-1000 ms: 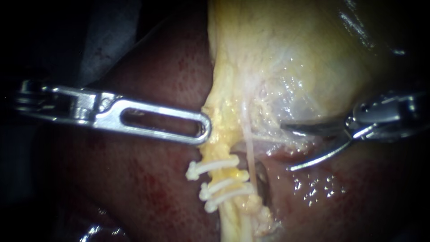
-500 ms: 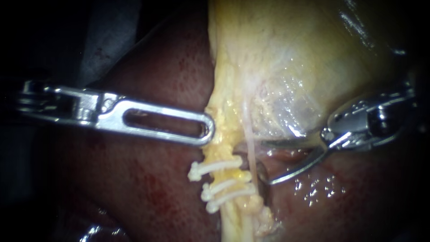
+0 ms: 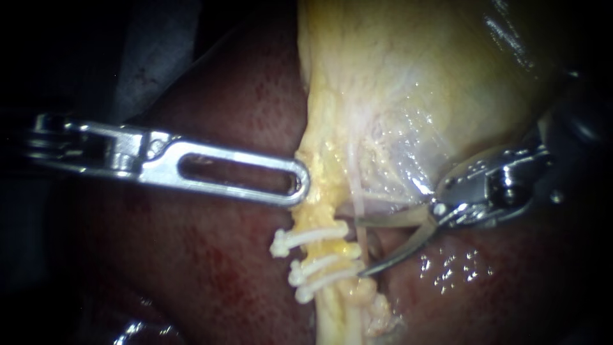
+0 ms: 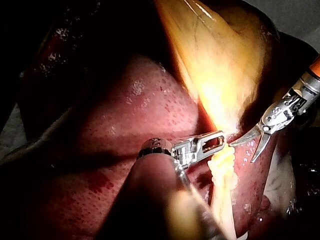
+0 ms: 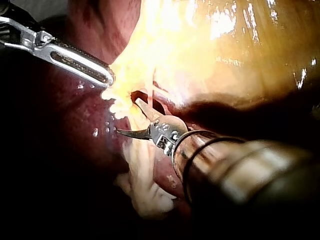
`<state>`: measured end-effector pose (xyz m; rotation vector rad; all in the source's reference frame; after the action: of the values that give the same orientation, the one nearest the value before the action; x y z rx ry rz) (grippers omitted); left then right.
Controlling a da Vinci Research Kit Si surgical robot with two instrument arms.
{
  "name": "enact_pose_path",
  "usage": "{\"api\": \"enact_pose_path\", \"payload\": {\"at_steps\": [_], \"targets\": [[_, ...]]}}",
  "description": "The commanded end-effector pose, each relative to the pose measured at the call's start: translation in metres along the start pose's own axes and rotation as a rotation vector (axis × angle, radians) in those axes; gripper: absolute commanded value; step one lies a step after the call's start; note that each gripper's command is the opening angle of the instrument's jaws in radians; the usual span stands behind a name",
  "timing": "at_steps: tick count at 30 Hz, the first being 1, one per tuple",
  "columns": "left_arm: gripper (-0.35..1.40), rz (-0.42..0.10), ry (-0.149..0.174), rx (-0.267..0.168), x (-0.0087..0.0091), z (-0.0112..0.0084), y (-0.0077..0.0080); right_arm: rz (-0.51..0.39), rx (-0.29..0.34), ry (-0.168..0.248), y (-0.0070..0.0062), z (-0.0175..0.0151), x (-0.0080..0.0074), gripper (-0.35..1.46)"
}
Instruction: Go to the cutting position left tube
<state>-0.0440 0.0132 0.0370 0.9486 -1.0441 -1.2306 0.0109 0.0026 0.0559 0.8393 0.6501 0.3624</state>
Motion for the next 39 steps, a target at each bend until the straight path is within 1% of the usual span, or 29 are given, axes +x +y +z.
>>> {"api": "enact_pose_path", "payload": {"at_steps": [1, 6, 16, 22, 29, 35, 39], "targets": [[-0.35, 0.001, 0.001, 0.001, 0.0, 0.0, 0.0, 0.001, -0.002, 0.001, 0.0002, 0.0001, 0.0001, 0.58], [-0.35, 0.0, 0.001, 0.001, 0.0, 0.0001, 0.0, 0.013, -0.005, 0.002, 0.0007, 0.0005, 0.0004, 0.56], [-0.35, 0.0, 0.0, 0.0, 0.0, 0.0002, -0.0001, 0.018, -0.012, 0.001, 0.001, 0.0021, 0.0, 0.55], [-0.35, 0.0, 0.001, 0.001, 0.0, 0.0004, -0.0002, 0.026, -0.014, 0.002, 0.001, 0.0027, 0.0005, 0.51], [-0.35, 0.0, 0.001, 0.001, 0.0, 0.0005, -0.0002, 0.042, -0.014, 0.008, 0.001, 0.0032, 0.0006, 0.36], [-0.35, -0.001, 0.001, 0.001, -0.0001, 0.0005, -0.0003, 0.052, -0.001, 0.02, 0.0009, 0.0036, 0.0008, 0.31], [-0.35, -0.001, 0.0, 0.001, -0.0001, 0.0006, -0.0003, 0.055, 0.003, 0.024, 0.0008, 0.004, 0.0009, 0.31]]}}
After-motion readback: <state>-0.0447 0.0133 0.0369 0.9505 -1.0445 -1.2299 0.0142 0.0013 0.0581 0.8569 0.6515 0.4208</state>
